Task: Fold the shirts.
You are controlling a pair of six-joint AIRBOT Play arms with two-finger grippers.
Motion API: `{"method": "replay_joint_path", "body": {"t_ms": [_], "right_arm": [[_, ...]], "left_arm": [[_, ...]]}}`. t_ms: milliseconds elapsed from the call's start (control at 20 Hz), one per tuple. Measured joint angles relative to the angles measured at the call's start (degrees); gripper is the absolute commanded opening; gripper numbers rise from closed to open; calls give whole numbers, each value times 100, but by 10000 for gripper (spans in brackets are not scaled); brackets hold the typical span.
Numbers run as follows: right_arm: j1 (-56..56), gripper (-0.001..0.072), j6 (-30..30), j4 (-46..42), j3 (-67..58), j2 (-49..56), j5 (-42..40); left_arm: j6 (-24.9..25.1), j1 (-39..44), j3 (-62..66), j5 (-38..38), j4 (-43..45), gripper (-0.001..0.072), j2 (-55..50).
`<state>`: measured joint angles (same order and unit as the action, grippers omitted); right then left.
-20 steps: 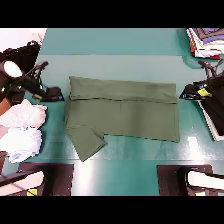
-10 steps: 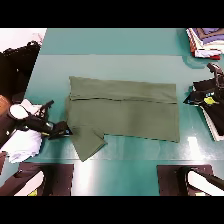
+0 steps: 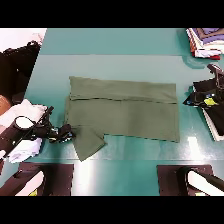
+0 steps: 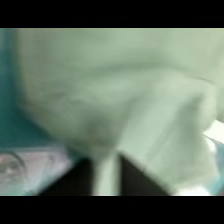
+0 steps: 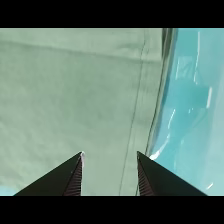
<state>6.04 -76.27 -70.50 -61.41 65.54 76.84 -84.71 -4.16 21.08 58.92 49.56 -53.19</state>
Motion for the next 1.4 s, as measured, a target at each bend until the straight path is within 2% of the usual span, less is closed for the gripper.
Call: {"method": "replay_joint_path", "body": {"t_ms": [200, 500, 650, 800, 850, 1000, 1050, 1100, 1300, 1400], "right_arm": [[409, 384, 44, -7, 527, -254, 201], [1779, 384, 101, -160, 2186, -688, 350], [2197, 384, 289, 153, 2820, -614, 321], [2151, 373, 380, 542, 3121, -404, 234], [2063, 351, 396, 658, 3163, -321, 219], [1705, 143, 435, 861, 3254, -146, -46], [1600, 46, 444, 874, 3268, -140, -129], [1513, 16, 448, 874, 3283, -151, -219], [1327, 16, 466, 529, 3206, -579, -339], [1300, 15, 463, 192, 3014, -935, 15]], "left_arm": [[284, 2, 72, 37, -404, 22, 11], [590, 2, 315, 170, -588, 22, 11], [664, 4, 352, 175, -610, 22, 11], [695, 4, 367, 175, -619, 22, 11], [702, 4, 367, 175, -621, 22, 11], [708, 4, 367, 177, -616, 22, 11], [710, 4, 369, 188, -605, 21, 11], [713, 4, 374, 229, -560, 20, 17], [651, 2, 385, 570, -328, 19, 413], [501, 2, 387, 881, -247, 19, 855]]}}
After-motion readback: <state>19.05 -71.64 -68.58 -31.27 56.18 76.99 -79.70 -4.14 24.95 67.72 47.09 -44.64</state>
